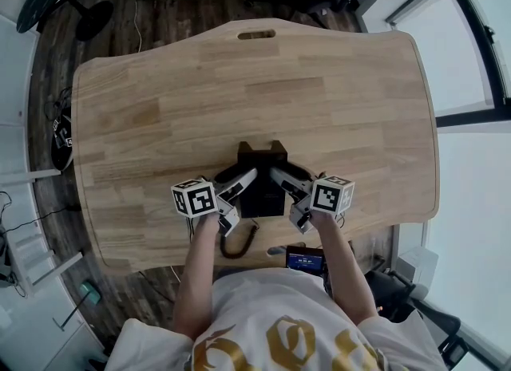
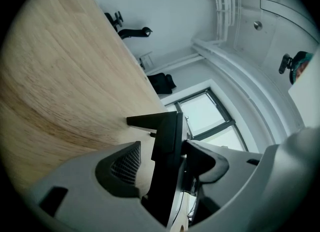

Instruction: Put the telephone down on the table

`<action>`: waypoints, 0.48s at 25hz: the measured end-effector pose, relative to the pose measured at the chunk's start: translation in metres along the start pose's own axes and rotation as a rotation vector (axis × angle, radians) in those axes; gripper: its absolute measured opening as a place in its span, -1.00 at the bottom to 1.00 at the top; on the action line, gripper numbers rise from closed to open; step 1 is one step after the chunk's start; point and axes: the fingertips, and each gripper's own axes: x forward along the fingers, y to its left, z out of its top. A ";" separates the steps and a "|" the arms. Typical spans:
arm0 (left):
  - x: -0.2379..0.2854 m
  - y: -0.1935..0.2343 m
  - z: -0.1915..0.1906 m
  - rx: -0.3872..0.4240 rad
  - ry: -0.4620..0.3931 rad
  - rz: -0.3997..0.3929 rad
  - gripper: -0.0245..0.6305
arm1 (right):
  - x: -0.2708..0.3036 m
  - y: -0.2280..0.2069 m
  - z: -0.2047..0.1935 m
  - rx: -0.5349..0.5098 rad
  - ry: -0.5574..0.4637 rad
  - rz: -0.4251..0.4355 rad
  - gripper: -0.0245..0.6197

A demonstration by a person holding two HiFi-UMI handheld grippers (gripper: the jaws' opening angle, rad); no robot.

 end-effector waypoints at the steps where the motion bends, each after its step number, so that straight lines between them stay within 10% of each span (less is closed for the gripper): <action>1: 0.000 0.002 0.000 -0.002 0.003 0.017 -0.11 | 0.000 -0.001 0.000 0.001 0.000 -0.004 -0.29; 12: -0.006 -0.002 0.010 0.070 -0.003 0.124 -0.02 | -0.012 -0.002 0.002 -0.046 -0.011 -0.077 -0.29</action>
